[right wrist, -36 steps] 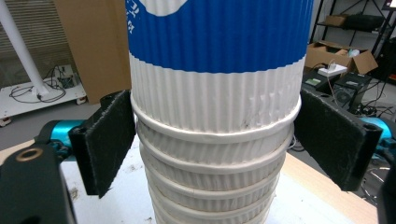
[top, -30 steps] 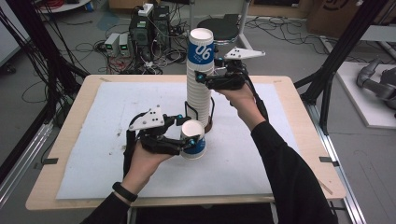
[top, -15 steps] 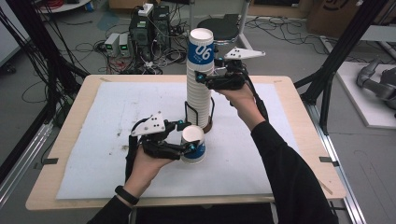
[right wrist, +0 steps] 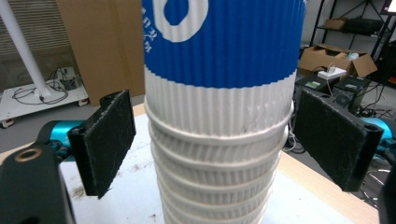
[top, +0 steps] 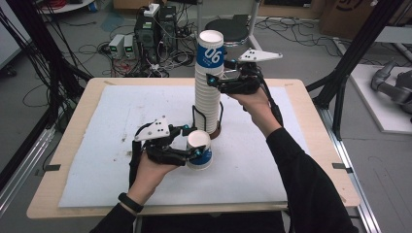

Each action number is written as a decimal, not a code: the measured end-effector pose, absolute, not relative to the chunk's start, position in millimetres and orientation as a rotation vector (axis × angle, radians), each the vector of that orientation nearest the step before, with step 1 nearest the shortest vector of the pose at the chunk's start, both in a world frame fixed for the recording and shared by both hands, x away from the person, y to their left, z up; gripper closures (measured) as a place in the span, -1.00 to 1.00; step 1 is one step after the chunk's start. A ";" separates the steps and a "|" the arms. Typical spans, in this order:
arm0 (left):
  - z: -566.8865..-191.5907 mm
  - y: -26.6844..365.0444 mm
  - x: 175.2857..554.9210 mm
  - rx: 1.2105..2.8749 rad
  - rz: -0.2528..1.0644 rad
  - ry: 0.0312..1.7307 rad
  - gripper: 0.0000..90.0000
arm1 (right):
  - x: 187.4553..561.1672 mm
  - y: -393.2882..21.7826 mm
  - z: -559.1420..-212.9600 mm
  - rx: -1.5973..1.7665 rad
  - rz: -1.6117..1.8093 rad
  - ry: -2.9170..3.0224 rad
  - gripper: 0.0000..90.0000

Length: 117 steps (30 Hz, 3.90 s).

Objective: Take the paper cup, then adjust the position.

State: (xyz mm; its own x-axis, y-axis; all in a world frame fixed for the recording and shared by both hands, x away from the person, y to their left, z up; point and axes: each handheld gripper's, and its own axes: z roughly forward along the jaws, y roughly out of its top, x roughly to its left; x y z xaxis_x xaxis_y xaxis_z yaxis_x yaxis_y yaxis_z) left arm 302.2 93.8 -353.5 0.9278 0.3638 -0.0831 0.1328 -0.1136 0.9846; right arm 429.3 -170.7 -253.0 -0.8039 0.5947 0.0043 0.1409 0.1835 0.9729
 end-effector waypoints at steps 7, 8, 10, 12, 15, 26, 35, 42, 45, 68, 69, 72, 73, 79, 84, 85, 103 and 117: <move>-354.9 95.3 302.0 1.688 0.211 0.378 -0.31 | 417.7 -187.6 -255.6 0.700 1.656 2.064 -0.69; -355.5 95.6 302.3 1.693 0.216 0.379 -0.31 | 415.7 -190.7 -256.8 0.692 1.658 2.064 -0.69; -357.0 96.1 303.2 1.685 0.203 0.384 -0.31 | 411.6 -196.3 -259.4 0.686 1.658 2.061 -0.69; -358.4 96.5 304.3 1.685 0.199 0.383 -0.31 | 406.9 -203.3 -263.0 0.691 1.665 2.060 -0.69; -359.4 96.9 304.9 1.682 0.197 0.383 -0.31 | 398.0 -214.8 -270.1 0.692 1.677 2.044 -0.69; -364.8 97.1 309.3 1.689 0.184 0.386 -0.31 | 363.2 -246.0 -301.7 0.670 1.680 2.047 -0.69; -369.5 96.4 312.0 1.686 0.176 0.390 -0.31 | 337.0 -268.0 -335.8 0.698 1.683 2.027 -0.69; -373.3 97.3 313.1 1.678 0.177 0.382 -0.31 | 326.5 -281.9 -357.4 0.756 1.696 2.026 -0.69; -377.0 97.4 315.3 1.674 0.176 0.380 -0.31 | 321.6 -283.6 -358.3 0.759 1.699 2.037 -0.69; -376.4 94.0 312.3 1.668 0.152 0.360 -0.31 | 317.0 -287.1 -369.8 0.722 1.699 2.078 -0.69; -376.3 94.6 312.3 1.666 0.153 0.363 -0.31 | 317.1 -286.0 -370.6 0.714 1.705 2.089 -0.69; -375.9 96.0 312.0 1.659 0.150 0.370 -0.31 | 317.6 -281.6 -373.4 0.690 1.714 2.120 -0.69; -375.6 96.5 311.4 1.659 0.154 0.374 -0.31 | 317.8 -279.7 -374.3 0.673 1.719 2.128 -0.69; -371.3 99.2 309.3 1.635 0.158 0.380 -0.31 | 315.5 -265.3 -377.9 0.598 1.738 2.199 -0.69; -368.3 99.9 309.5 1.627 0.154 0.376 -0.31 | 313.4 -256.7 -382.1 0.562 1.745 2.240 -0.69; -367.8 100.0 309.5 1.626 0.154 0.375 -0.31 | 313.2 -255.8 -382.8 0.564 1.745 2.247 -0.69; -361.3 82.7 306.4 1.634 0.132 0.324 -0.31 | 308.6 -227.8 -396.7 0.439 1.798 2.411 -0.69; -361.4 66.5 301.8 1.642 0.120 0.290 -0.31 | 304.6 -210.8 -402.4 0.423 1.808 2.465 -0.69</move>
